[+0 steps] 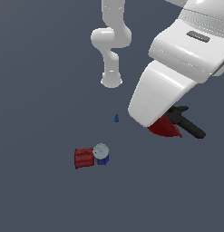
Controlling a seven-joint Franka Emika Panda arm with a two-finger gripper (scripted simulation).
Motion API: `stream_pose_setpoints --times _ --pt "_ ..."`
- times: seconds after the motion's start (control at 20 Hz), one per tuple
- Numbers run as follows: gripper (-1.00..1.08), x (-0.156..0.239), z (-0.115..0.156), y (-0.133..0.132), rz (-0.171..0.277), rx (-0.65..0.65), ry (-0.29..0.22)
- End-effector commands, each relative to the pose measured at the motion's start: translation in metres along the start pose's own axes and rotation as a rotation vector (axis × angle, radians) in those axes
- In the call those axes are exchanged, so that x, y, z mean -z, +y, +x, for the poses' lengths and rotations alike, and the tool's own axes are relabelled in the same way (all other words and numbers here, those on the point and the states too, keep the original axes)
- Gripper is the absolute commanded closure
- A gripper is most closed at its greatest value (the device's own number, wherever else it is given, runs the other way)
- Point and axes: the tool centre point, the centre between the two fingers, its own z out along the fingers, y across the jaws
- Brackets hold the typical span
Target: Pick up a designated object from a clutter of objects.
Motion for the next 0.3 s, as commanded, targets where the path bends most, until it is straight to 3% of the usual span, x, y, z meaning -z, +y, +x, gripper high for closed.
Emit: stream_pose_setpoints --times 0.0,0.25 --pt "1.08 0.0082 -0.0008 0.0034 -0.003 -0.001 0.003" --pt "1.08 0.0118 -0.0012 0.0054 -0.003 -0.001 0.003"
